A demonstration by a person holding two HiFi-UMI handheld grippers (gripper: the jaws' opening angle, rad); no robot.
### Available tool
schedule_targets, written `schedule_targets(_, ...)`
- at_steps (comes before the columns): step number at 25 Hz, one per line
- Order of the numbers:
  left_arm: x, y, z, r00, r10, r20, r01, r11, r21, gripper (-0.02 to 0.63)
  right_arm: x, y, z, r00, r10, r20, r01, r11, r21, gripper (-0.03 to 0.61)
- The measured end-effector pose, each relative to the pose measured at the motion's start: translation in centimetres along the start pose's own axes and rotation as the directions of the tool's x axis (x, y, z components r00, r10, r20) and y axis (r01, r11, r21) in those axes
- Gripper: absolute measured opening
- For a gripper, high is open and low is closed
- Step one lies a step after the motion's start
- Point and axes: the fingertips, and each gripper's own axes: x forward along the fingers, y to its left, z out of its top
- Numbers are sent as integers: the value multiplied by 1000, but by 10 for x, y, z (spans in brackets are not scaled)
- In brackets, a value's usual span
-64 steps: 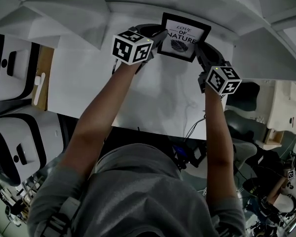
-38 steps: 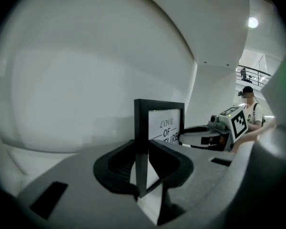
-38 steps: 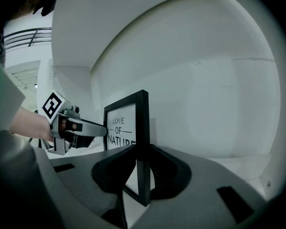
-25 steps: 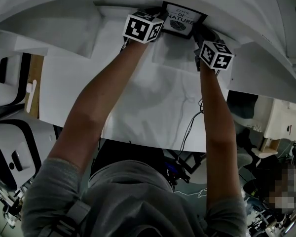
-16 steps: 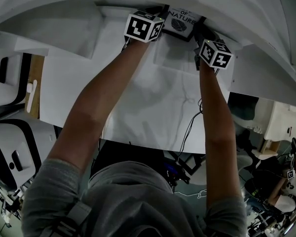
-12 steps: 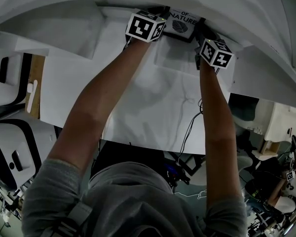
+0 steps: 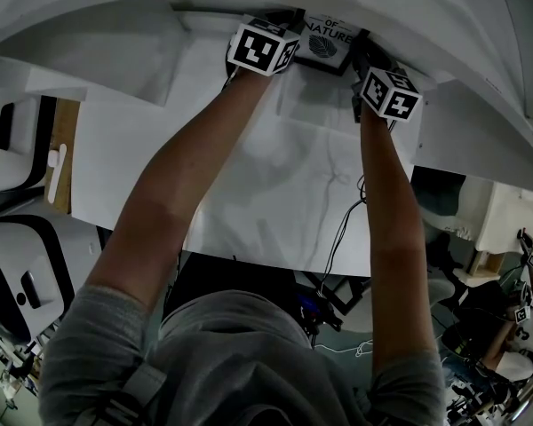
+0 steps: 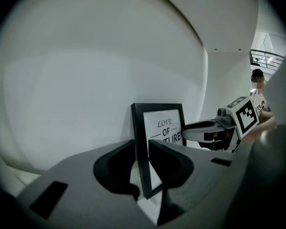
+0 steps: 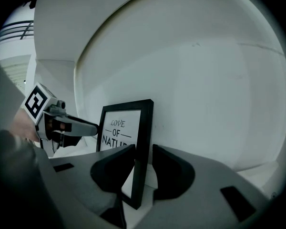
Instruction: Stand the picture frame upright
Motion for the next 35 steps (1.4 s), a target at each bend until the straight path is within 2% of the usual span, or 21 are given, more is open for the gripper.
schedule_targets(13, -22, 5, 9, 996, 58, 74, -59, 998, 10, 77, -17, -1, 10, 998, -36, 45, 38, 999, -30, 118)
schedule_targets(15, -26, 3, 6, 995, 55, 79, -56, 998, 9, 52, -20, 3, 9, 999, -30, 44, 32, 999, -30, 107)
schedule_targets(17, -30, 1, 5, 995, 47, 86, -48, 999, 5, 24, -22, 6, 9, 999, -28, 42, 29, 999, -29, 70)
schedule_targets(20, -35, -4, 4, 995, 35, 91, -35, 999, 6, 9, -26, 12, 9, 999, -20, 42, 20, 1000, -20, 35)
schedule_targets(27, -47, -13, -6, 998, -15, 68, 17, 999, -29, 8, -35, 24, 6, 999, 3, 42, -4, 1000, 13, 27)
schedule_targets(35, -61, -15, -14, 998, -23, 57, 25, 999, -41, 6, -44, 33, 7, 999, 14, 39, -15, 1000, 18, 26)
